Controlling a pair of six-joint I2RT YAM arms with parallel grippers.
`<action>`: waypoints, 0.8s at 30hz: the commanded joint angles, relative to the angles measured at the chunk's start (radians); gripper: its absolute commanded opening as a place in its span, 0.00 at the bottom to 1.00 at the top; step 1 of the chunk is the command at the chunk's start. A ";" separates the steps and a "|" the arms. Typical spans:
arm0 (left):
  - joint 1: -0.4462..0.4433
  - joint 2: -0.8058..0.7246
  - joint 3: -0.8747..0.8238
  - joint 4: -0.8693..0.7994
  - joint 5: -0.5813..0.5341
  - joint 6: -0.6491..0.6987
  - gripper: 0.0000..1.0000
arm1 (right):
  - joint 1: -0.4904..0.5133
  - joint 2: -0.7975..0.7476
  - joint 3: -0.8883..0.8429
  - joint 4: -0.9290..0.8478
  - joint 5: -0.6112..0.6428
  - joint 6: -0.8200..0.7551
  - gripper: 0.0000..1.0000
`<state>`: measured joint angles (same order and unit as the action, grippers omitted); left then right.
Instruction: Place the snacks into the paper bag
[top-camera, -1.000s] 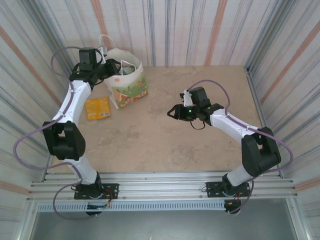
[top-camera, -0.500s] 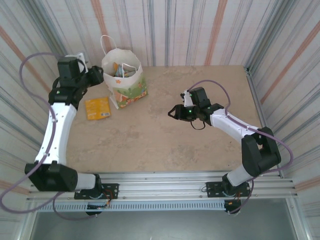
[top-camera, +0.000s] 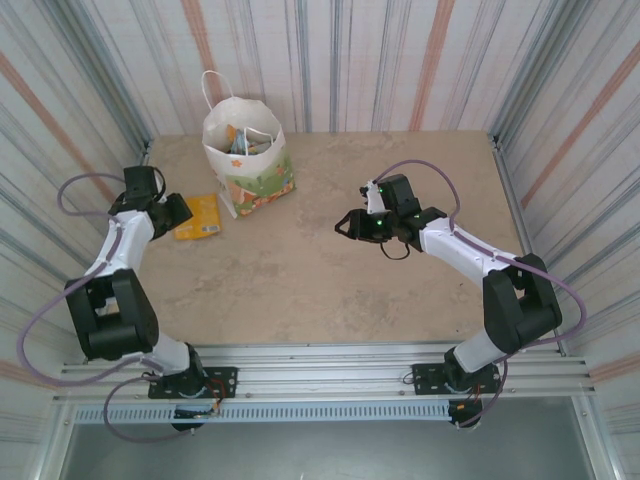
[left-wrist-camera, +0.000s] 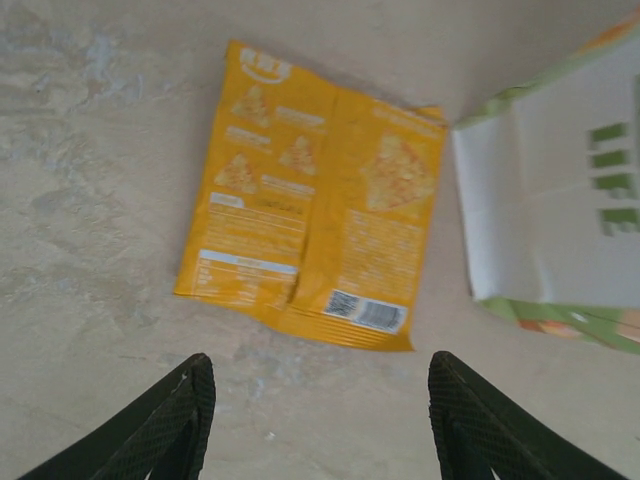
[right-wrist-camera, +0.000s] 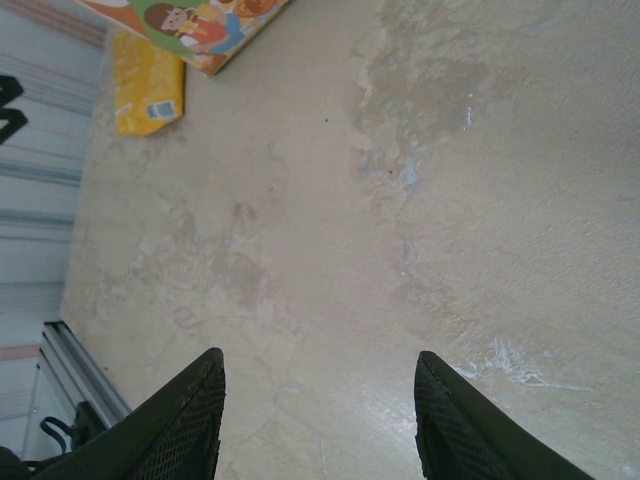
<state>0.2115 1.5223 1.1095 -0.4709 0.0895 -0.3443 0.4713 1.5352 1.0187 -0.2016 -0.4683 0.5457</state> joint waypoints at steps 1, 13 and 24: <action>0.027 0.058 0.045 0.045 0.026 -0.007 0.59 | 0.006 0.014 -0.014 0.008 0.007 -0.017 0.51; 0.086 0.283 0.203 0.011 -0.002 0.040 0.59 | 0.000 0.049 -0.009 0.014 0.004 -0.024 0.51; 0.097 0.402 0.262 -0.022 -0.010 0.061 0.56 | -0.006 0.070 0.001 0.027 -0.009 -0.021 0.51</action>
<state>0.2966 1.9007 1.3380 -0.4587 0.0925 -0.3092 0.4709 1.5917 1.0187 -0.1864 -0.4690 0.5411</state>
